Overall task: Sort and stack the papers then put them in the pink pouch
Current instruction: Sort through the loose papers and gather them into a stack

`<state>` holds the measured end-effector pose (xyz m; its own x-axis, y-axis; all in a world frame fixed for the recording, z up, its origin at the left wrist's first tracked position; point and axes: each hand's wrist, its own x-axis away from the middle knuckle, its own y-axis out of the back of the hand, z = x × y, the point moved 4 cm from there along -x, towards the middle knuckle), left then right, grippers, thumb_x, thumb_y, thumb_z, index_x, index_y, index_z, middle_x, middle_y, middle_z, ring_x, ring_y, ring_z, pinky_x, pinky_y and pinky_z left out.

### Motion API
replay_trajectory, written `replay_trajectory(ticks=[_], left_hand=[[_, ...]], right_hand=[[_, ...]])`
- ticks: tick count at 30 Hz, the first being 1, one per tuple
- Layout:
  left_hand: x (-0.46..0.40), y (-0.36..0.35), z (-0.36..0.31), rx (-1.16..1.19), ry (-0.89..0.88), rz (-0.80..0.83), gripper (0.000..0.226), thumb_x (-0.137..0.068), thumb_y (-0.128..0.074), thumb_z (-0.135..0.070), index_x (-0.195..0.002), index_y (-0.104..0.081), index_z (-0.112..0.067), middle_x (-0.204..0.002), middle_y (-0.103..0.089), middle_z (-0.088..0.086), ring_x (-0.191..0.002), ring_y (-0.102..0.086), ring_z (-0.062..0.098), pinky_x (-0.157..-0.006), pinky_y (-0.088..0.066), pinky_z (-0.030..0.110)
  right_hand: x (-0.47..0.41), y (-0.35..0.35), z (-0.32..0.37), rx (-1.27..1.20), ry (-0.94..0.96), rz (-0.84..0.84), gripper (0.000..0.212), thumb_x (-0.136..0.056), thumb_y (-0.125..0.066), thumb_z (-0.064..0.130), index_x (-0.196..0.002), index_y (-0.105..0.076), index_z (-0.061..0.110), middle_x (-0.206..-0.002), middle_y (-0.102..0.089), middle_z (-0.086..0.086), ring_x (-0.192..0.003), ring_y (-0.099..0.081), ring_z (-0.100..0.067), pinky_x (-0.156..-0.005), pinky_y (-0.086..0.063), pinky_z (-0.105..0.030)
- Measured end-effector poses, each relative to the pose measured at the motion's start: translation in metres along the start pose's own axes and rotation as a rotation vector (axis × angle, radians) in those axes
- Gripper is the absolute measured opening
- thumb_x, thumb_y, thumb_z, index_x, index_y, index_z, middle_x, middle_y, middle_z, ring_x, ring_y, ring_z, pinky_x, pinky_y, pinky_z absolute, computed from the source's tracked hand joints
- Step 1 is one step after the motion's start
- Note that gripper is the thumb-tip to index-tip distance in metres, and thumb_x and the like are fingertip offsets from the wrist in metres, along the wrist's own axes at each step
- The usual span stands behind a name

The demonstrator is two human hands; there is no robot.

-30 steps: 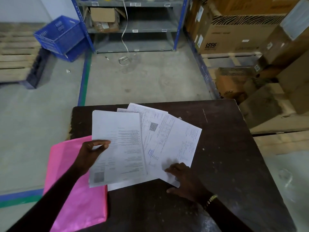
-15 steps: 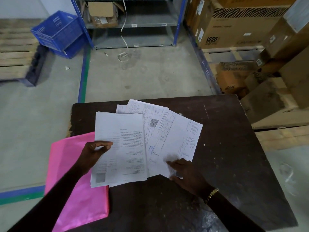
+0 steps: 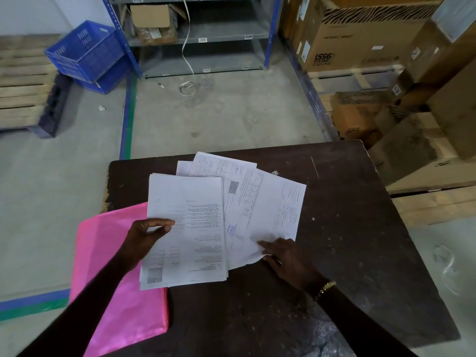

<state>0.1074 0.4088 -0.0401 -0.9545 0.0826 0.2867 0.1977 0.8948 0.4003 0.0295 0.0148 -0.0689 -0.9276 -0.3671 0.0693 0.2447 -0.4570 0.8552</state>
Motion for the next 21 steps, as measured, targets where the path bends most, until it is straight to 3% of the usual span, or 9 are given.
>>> replay_trajectory(ticks=[2,5,9,11,15,18,21], left_hand=[[0.001,0.001,0.0,-0.004,0.007,-0.009,0.022,-0.093,-0.07,-0.006,-0.107,-0.078,-0.021,-0.102,-0.073,-0.034,-0.099,-0.069,-0.009,-0.078,-0.05,0.009],[0.0,0.003,0.001,-0.002,0.016,-0.022,0.022,-0.092,-0.071,-0.006,-0.108,-0.078,-0.019,-0.102,-0.074,-0.033,-0.099,-0.069,-0.009,-0.08,-0.05,0.012],[0.002,0.002,0.003,0.023,0.023,-0.018,0.022,-0.093,-0.07,-0.008,-0.11,-0.078,-0.021,-0.107,-0.074,-0.029,-0.102,-0.069,-0.006,-0.085,-0.051,0.022],[0.002,-0.001,0.003,0.031,0.03,-0.003,0.022,-0.093,-0.07,-0.01,-0.11,-0.078,-0.023,-0.112,-0.075,-0.022,-0.105,-0.069,-0.003,-0.091,-0.053,0.029],[-0.001,-0.013,-0.003,0.043,0.013,0.026,0.021,-0.093,-0.072,-0.026,-0.113,-0.076,-0.024,-0.119,-0.075,-0.012,-0.11,-0.069,0.005,-0.101,-0.054,0.041],[-0.001,-0.022,-0.012,0.101,0.004,0.045,0.053,-0.087,-0.067,-0.059,-0.132,-0.063,-0.031,-0.137,-0.065,-0.01,-0.125,-0.062,0.012,-0.107,-0.051,0.048],[-0.001,-0.035,-0.022,0.083,0.014,0.045,0.06,-0.098,-0.059,-0.048,-0.153,-0.037,-0.037,-0.159,-0.037,-0.017,-0.144,-0.037,0.007,-0.116,-0.035,0.038]], right_hand=[[-0.004,0.011,-0.003,-0.068,-0.021,-0.018,0.05,-0.098,-0.07,0.028,-0.147,-0.057,0.033,-0.106,-0.076,0.011,-0.098,-0.065,-0.005,-0.097,-0.056,-0.039],[-0.008,0.041,-0.005,-0.295,-0.067,-0.115,0.051,-0.098,-0.07,0.028,-0.146,-0.056,0.034,-0.102,-0.075,0.015,-0.096,-0.068,-0.001,-0.089,-0.061,-0.036],[-0.01,0.101,-0.003,-0.487,-0.136,-0.332,0.044,-0.093,-0.078,0.011,-0.136,-0.068,0.013,-0.102,-0.081,0.012,-0.1,-0.076,-0.007,-0.095,-0.06,-0.037],[-0.015,0.117,0.006,-0.578,-0.121,-0.356,0.048,-0.092,-0.078,0.005,-0.138,-0.067,0.015,-0.098,-0.082,0.009,-0.097,-0.078,-0.01,-0.099,-0.057,-0.037],[-0.026,0.1,0.04,-0.619,-0.043,-0.229,0.049,-0.095,-0.076,0.016,-0.142,-0.064,0.021,-0.101,-0.082,0.01,-0.098,-0.078,-0.01,-0.084,-0.061,-0.029],[-0.034,0.066,0.059,-0.662,-0.03,-0.105,0.05,-0.097,-0.074,0.022,-0.145,-0.06,0.027,-0.106,-0.081,0.01,-0.105,-0.076,-0.008,-0.085,-0.058,-0.021],[-0.042,0.031,0.071,-0.562,0.045,0.035,0.051,-0.101,-0.069,0.03,-0.15,-0.053,0.033,-0.113,-0.078,0.012,-0.11,-0.071,-0.004,-0.098,-0.056,-0.028]])
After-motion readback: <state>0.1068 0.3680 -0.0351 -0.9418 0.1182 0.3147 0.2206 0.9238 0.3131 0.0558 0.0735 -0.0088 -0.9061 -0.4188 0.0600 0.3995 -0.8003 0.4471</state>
